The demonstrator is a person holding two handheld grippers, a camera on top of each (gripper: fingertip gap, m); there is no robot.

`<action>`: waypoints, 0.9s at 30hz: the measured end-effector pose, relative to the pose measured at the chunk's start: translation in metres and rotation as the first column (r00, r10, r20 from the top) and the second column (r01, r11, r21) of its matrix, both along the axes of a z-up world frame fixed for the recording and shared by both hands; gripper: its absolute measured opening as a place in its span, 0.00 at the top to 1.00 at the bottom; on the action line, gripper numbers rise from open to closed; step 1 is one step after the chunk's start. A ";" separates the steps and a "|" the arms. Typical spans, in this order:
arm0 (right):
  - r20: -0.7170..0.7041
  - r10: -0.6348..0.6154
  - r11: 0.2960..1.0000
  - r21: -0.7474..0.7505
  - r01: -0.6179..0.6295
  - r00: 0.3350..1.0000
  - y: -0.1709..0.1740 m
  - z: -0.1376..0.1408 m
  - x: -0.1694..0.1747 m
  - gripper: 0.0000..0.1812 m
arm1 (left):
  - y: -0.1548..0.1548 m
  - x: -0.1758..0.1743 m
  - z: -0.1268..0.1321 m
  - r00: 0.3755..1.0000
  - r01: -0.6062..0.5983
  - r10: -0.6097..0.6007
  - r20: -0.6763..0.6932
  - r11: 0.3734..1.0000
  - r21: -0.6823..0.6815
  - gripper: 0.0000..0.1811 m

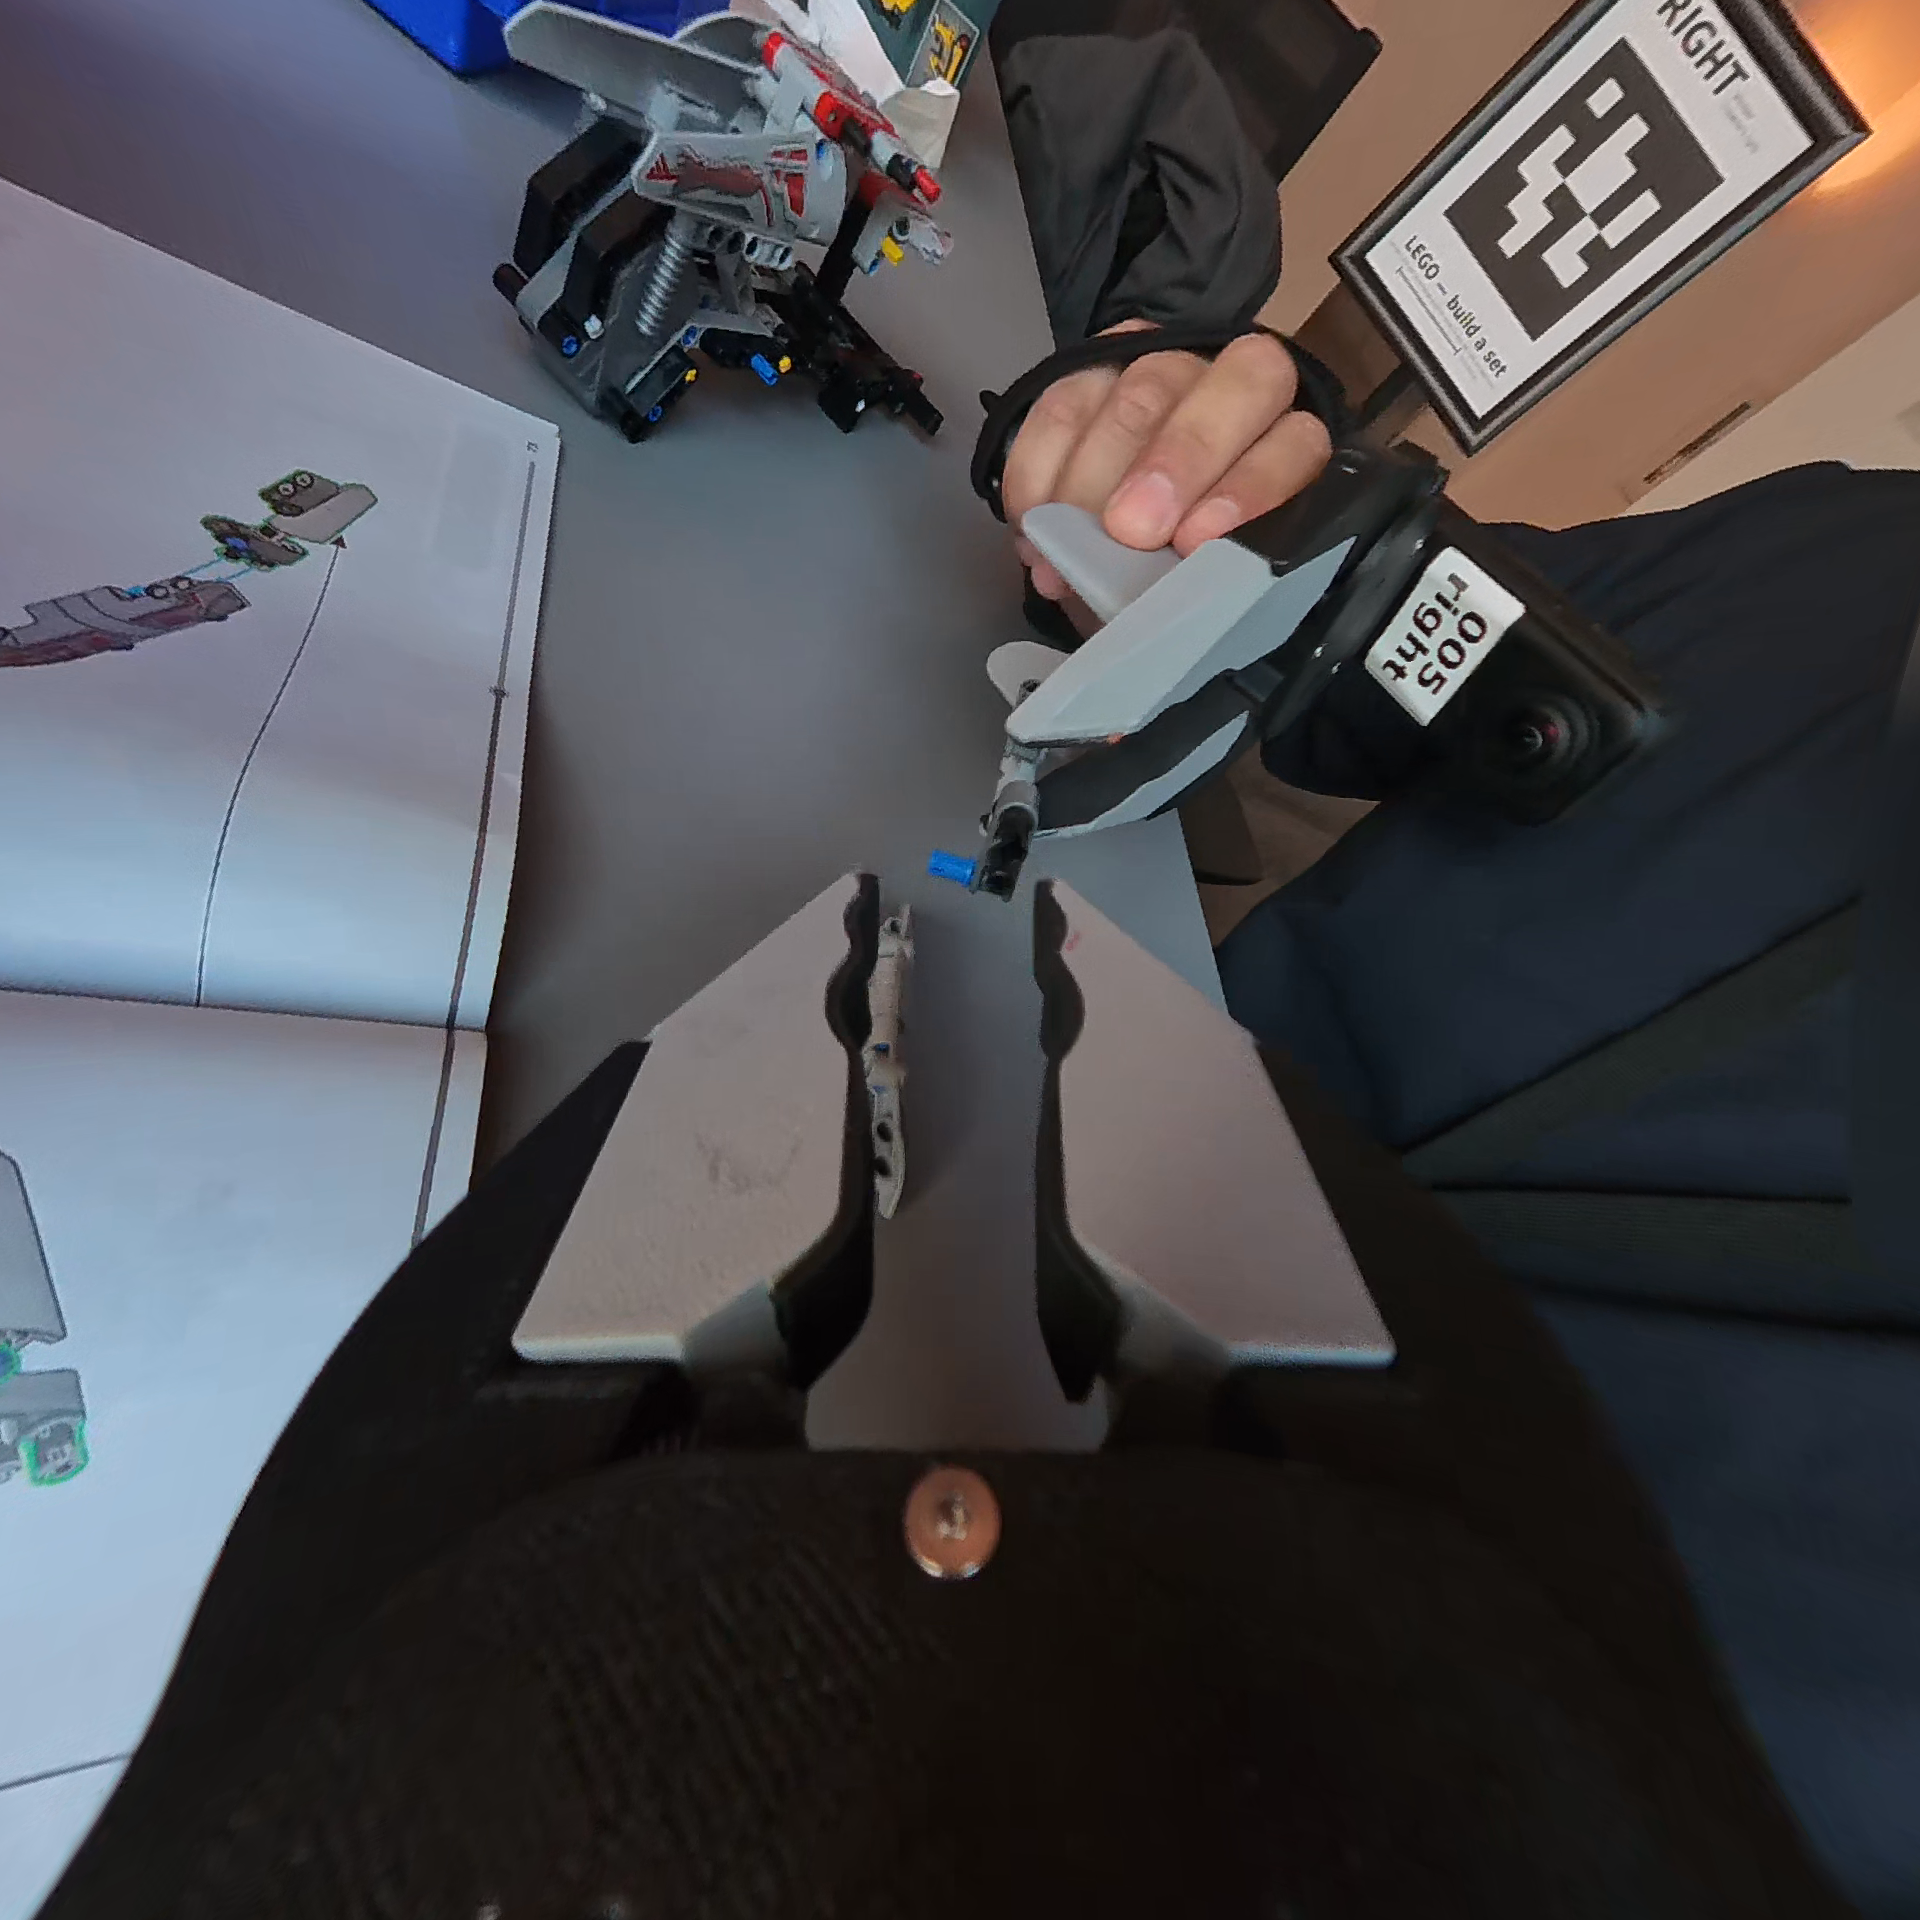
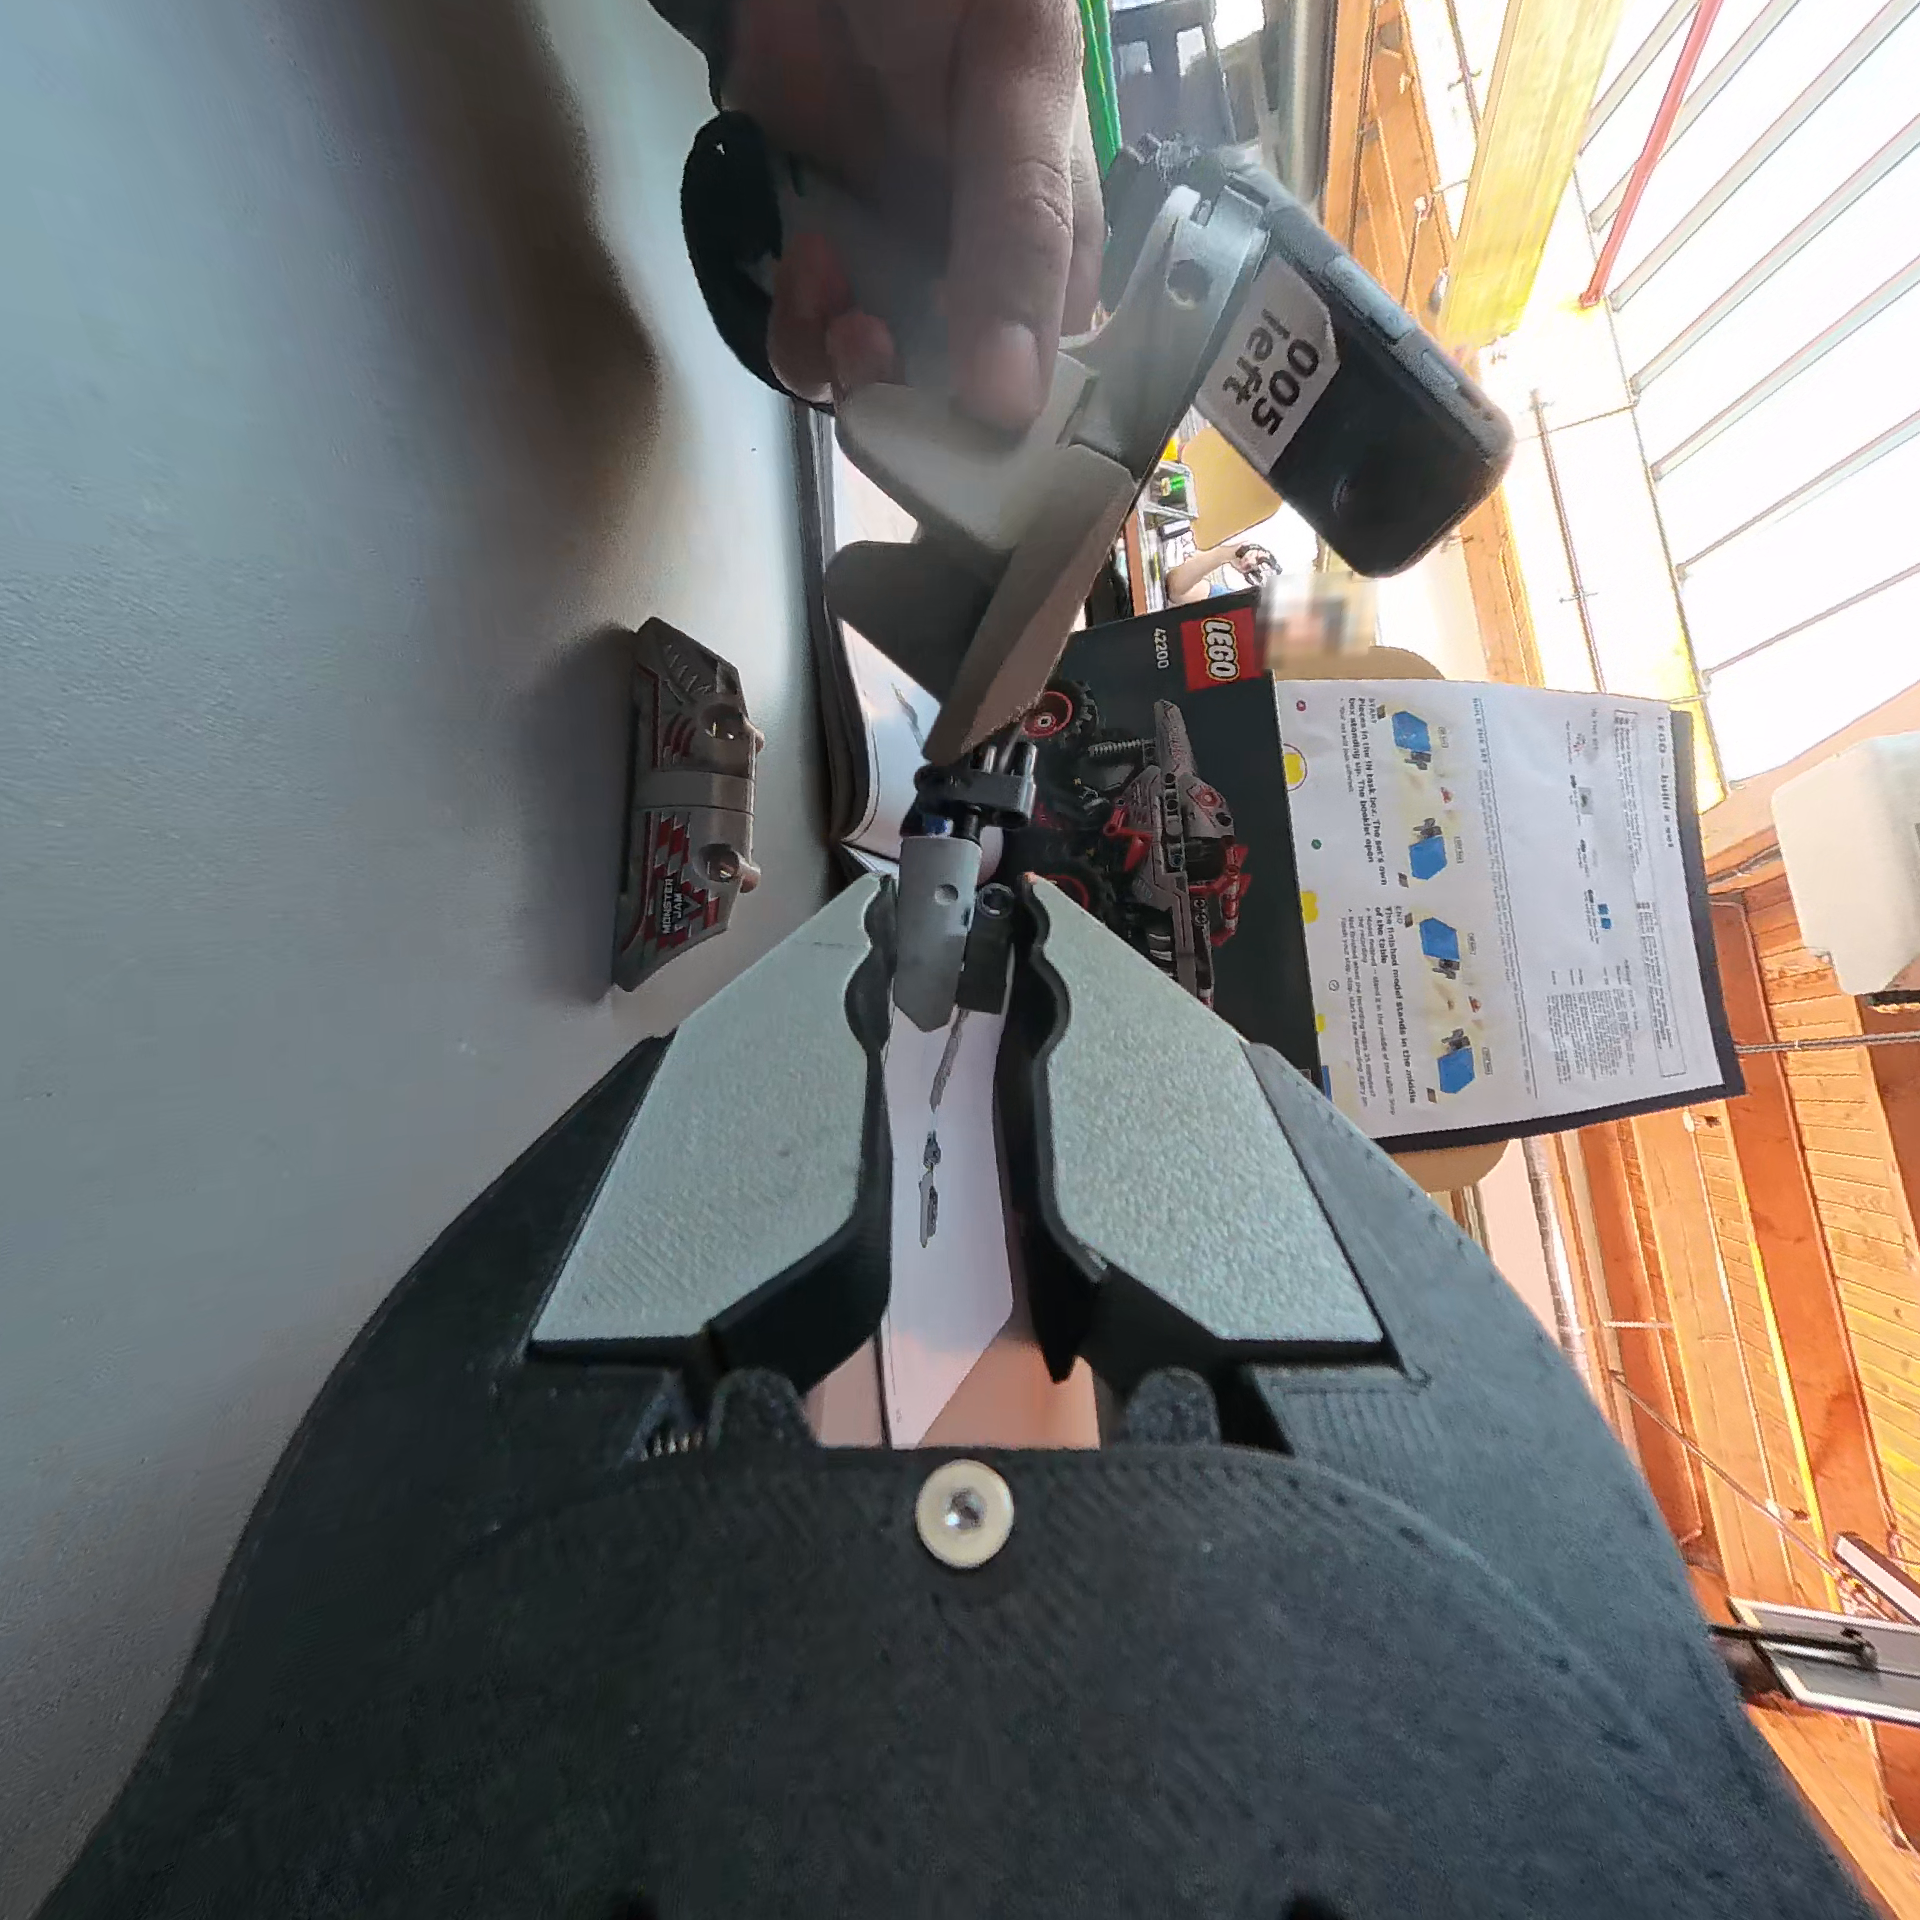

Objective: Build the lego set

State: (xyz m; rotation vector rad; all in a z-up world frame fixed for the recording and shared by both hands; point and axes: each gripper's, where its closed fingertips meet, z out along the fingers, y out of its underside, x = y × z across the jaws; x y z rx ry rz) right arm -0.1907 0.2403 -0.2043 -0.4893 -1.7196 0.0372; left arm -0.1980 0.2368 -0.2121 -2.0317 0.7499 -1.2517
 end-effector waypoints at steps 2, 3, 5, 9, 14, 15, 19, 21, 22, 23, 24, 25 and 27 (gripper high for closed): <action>0.004 0.010 1.000 -0.012 -0.010 1.000 -0.002 -0.001 0.000 0.89 | 0.000 0.001 -0.001 1.000 0.007 -0.007 0.007 1.000 -0.003 0.85; 0.006 0.015 1.000 -0.019 -0.015 1.000 -0.002 -0.001 0.000 0.89 | -0.002 0.003 0.000 1.000 0.021 -0.021 0.016 1.000 0.001 0.87; 0.006 0.020 0.999 -0.025 -0.020 1.000 -0.003 -0.002 0.000 0.89 | -0.005 0.007 0.003 0.999 0.042 -0.043 0.025 0.999 0.016 0.91; 0.010 0.028 0.998 -0.056 -0.027 1.000 -0.003 -0.002 0.000 0.89 | -0.005 0.008 0.001 0.999 0.037 -0.037 -0.012 0.998 0.050 0.92; -0.017 0.071 0.954 -0.291 -0.072 0.997 -0.001 0.005 0.001 0.88 | -0.004 0.008 0.006 0.999 0.029 -0.030 0.011 0.996 0.083 0.92; -0.018 0.098 0.918 -0.385 -0.097 0.995 -0.003 0.006 0.002 0.88 | -0.003 0.008 0.008 1.000 0.023 -0.024 0.012 0.995 0.096 0.92; -0.032 0.213 0.655 -0.737 -0.167 0.976 -0.010 0.014 0.005 0.78 | 0.003 0.006 0.012 1.000 -0.016 0.019 -0.015 0.985 0.173 0.92; -0.090 0.196 0.564 -0.804 -0.188 0.976 -0.003 0.025 0.005 0.83 | 0.004 0.006 0.012 0.999 -0.020 0.030 -0.043 0.977 0.212 0.92; -0.107 0.187 0.528 -0.827 -0.192 0.977 0.000 0.029 0.005 0.85 | 0.003 0.007 0.012 0.998 -0.013 0.028 -0.059 0.971 0.237 0.92; -0.113 0.190 0.496 -0.846 -0.194 0.975 0.001 0.031 0.005 0.85 | 0.003 0.009 0.013 0.997 -0.008 0.028 -0.073 0.965 0.262 0.92; -0.113 0.202 0.472 -0.859 -0.198 0.973 -0.001 0.031 0.004 0.87 | 0.002 0.011 0.013 0.995 -0.004 0.031 -0.091 0.959 0.283 0.92; -0.106 0.209 0.463 -0.865 -0.194 0.972 -0.002 0.030 0.004 0.88 | 0.002 0.012 0.012 0.993 -0.002 0.036 -0.109 0.954 0.300 0.92; -0.084 0.213 0.482 -0.858 -0.179 0.973 -0.004 0.025 0.002 0.89 | 0.001 0.016 0.012 0.991 0.008 0.036 -0.131 0.946 0.325 0.92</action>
